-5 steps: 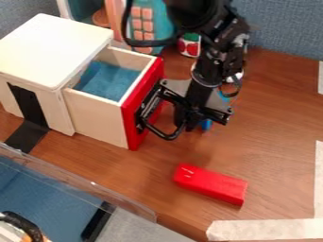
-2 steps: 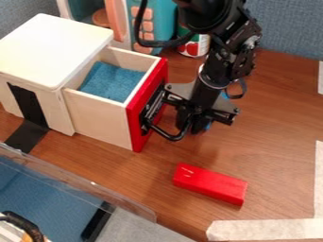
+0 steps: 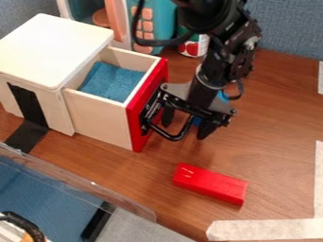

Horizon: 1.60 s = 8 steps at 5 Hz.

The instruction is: Pulled the door of the drawer and opened it

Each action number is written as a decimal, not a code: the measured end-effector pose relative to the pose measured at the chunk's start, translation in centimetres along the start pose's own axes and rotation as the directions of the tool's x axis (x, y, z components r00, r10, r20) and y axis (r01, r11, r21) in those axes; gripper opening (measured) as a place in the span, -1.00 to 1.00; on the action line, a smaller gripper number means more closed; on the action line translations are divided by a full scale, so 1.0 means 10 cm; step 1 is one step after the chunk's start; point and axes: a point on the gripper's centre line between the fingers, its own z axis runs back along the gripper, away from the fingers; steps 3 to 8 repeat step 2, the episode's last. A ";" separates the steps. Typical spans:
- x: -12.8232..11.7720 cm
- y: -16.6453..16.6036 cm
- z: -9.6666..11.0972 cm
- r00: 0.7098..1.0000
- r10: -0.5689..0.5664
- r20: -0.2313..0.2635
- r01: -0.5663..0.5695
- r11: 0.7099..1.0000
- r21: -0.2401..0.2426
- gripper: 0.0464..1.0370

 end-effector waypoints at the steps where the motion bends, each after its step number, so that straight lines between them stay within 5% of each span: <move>1: 0.02 0.09 0.25 0.999 0.005 0.053 -0.003 1.000 -0.027 0.93; 2: -0.01 0.14 0.58 0.997 0.003 0.075 0.004 0.996 -0.095 0.93; 8: -0.01 0.14 0.58 0.997 0.003 0.075 0.004 0.996 -0.095 0.93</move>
